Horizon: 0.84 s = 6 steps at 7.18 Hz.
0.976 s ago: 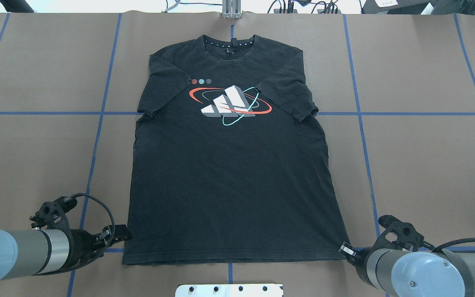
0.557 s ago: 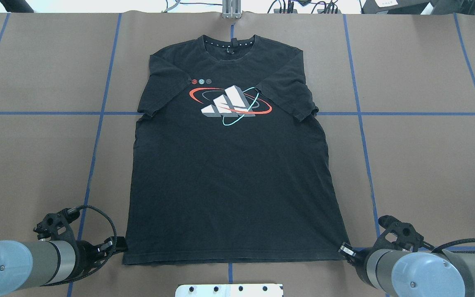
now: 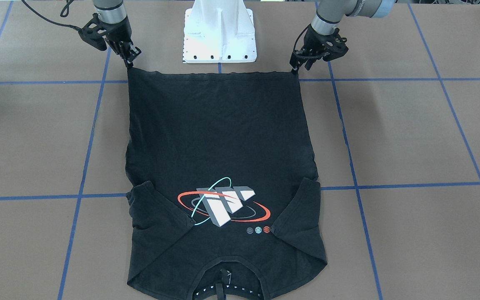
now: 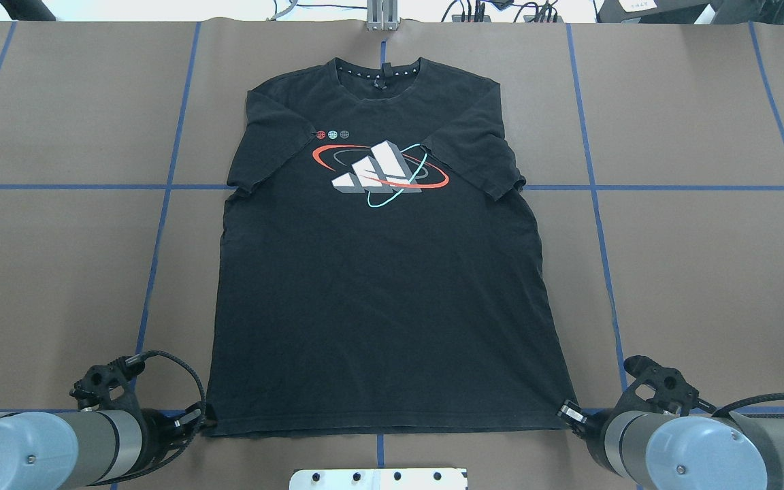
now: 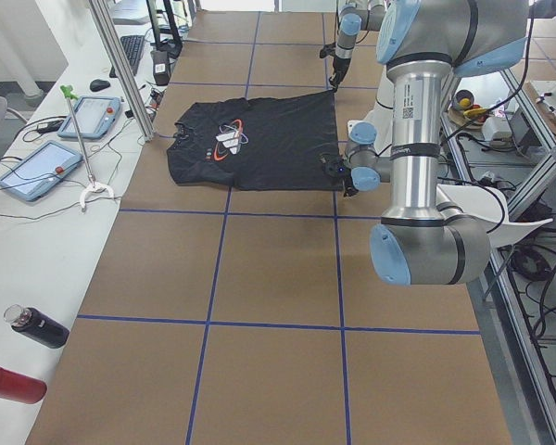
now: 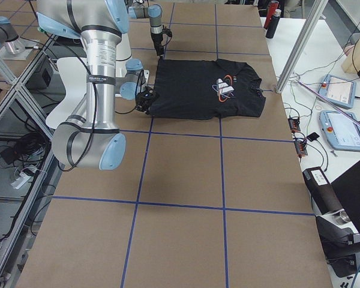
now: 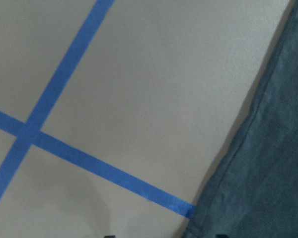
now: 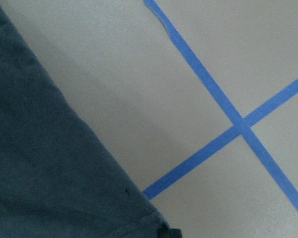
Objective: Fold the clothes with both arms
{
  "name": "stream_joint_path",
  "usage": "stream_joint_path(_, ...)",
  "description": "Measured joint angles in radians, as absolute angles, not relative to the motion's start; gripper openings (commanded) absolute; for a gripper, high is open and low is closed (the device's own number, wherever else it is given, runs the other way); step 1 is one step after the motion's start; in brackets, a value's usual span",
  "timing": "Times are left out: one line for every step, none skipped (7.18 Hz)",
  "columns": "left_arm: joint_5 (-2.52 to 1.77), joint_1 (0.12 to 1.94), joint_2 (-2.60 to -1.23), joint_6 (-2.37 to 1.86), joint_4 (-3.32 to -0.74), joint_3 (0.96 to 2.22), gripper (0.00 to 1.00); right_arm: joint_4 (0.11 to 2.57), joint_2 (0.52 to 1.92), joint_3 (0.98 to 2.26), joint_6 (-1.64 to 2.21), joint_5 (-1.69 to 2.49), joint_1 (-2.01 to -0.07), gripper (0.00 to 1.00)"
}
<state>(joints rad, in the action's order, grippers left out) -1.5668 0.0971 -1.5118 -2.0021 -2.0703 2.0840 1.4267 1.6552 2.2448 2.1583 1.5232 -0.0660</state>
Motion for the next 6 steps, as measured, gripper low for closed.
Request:
stream_joint_path(-1.566,0.095,-1.537,-2.003,-2.034,2.084,0.56,1.427,1.655,2.244,2.158,1.523,-0.066,0.0)
stream_joint_path(-1.565,0.094,-1.55,-2.003,-2.012,2.085,0.56,1.427,1.654,2.244,2.158,1.523,-0.066,0.0)
stream_joint_path(-1.564,0.093,-1.554,-2.003,-2.002,2.084,0.53,1.427,1.654,2.244,2.158,1.523,-0.066,0.0)
stream_joint_path(-1.563,0.091,-1.553,-2.003,-1.998,2.084,0.48,1.426,1.654,2.243,2.158,1.523,-0.066,0.0)
stream_joint_path(-1.563,0.089,-1.551,-2.003,-1.996,2.083,0.43,1.426,1.653,2.243,2.158,1.523,-0.066,0.0)
stream_joint_path(-1.563,0.088,-1.55,-2.003,-1.995,2.082,0.4,1.426,1.653,2.244,2.158,1.523,-0.066,0.0)
